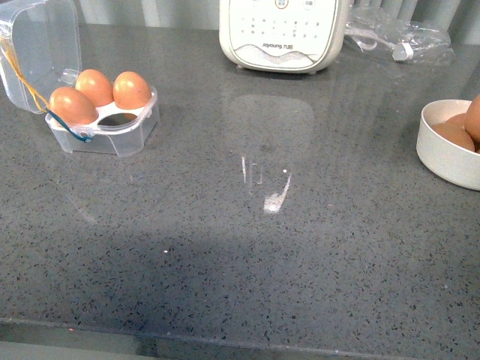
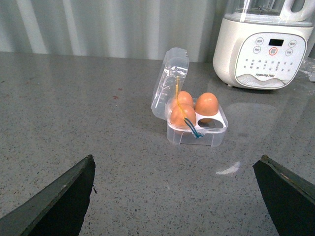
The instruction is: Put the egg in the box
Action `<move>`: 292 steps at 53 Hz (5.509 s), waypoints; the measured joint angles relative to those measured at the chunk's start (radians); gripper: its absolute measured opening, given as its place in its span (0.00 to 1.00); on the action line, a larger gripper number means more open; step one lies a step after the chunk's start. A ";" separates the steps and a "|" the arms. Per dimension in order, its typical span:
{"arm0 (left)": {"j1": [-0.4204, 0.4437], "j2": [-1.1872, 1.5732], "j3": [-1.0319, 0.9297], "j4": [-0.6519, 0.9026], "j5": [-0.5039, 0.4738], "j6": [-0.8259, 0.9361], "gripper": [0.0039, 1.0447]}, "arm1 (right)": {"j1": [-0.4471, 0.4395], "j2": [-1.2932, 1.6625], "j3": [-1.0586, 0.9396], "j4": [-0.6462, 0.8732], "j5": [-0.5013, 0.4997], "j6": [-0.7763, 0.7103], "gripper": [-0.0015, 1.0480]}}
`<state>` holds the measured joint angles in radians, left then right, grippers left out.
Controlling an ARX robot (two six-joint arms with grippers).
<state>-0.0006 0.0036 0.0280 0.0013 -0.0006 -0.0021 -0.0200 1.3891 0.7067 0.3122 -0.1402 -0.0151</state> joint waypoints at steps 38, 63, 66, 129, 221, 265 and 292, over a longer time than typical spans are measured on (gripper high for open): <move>0.000 0.000 0.000 0.000 0.000 0.000 0.94 | 0.000 0.178 0.010 0.030 -0.065 -0.055 0.93; 0.000 0.000 0.000 0.000 0.000 0.000 0.94 | 0.016 0.187 0.003 0.063 -0.056 -0.064 0.41; 0.000 0.000 0.000 0.000 0.000 0.000 0.94 | 0.016 0.187 0.003 0.063 -0.056 -0.064 0.41; 0.000 0.000 0.000 -0.001 0.000 0.000 0.94 | 0.389 0.286 0.363 -0.157 -0.399 -0.117 0.41; 0.000 0.000 0.000 -0.001 0.000 0.000 0.94 | 0.589 0.778 0.882 -0.254 -0.504 -0.203 0.41; 0.000 0.000 0.000 -0.001 0.000 0.000 0.94 | 0.506 0.593 0.677 -0.110 -0.403 -0.160 0.93; 0.000 0.000 0.000 -0.001 0.000 0.000 0.94 | -0.217 -0.147 -0.177 0.256 0.002 -0.098 0.93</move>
<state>-0.0006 0.0036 0.0280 0.0006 -0.0006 -0.0021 -0.2375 1.2423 0.5301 0.5686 -0.1387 -0.1127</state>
